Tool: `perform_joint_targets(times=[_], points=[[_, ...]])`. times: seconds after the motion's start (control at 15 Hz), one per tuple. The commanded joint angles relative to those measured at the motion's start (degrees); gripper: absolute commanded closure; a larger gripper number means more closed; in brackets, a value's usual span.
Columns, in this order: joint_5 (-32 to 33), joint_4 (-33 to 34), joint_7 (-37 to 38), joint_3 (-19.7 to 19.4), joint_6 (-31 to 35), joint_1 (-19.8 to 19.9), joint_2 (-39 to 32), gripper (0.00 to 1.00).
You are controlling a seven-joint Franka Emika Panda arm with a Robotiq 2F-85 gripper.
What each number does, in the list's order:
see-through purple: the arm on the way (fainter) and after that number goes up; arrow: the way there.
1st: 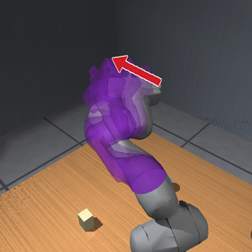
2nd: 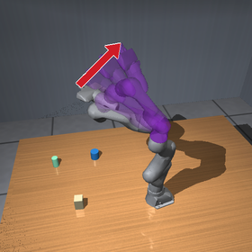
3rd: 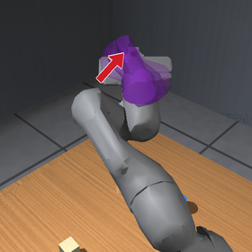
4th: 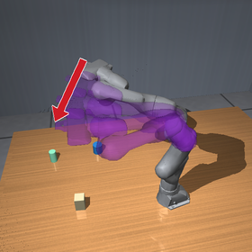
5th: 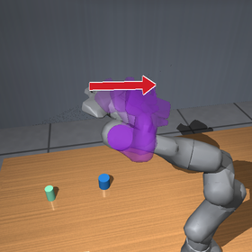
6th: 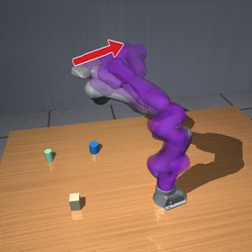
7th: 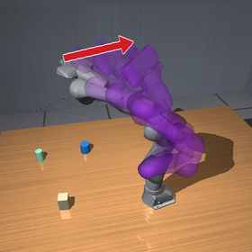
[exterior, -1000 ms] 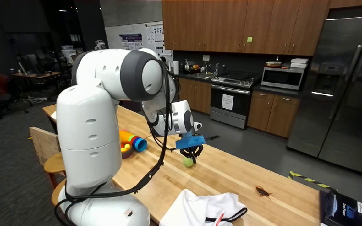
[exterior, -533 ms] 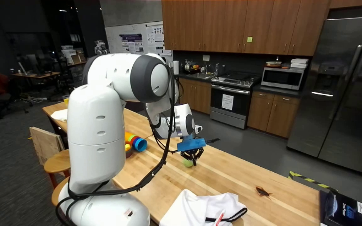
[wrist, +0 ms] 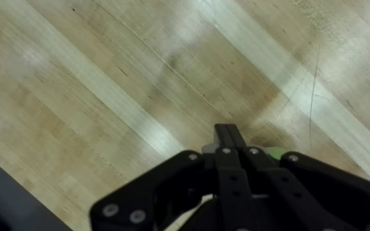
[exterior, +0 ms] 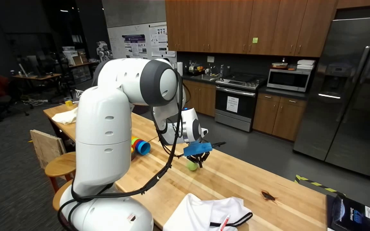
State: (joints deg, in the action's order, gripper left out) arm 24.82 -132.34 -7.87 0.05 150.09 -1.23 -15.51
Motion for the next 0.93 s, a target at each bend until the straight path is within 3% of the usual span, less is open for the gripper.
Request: perform_joint_targets(times=[0.0, 0.2, 0.47, 0.87], points=[[1.9, 1.0, 1.9, -1.7, 2.9, -1.3, -1.7, 1.0], [2.6, 1.6, 3.1, -2.7, 4.3, -2.2, -2.7, 1.0], [8.4, 2.7, 7.9, -5.5, 5.9, -5.1, -4.1, 1.0], [11.3, 4.1, 12.0, -6.3, 6.0, -6.8, -5.8, 1.0]])
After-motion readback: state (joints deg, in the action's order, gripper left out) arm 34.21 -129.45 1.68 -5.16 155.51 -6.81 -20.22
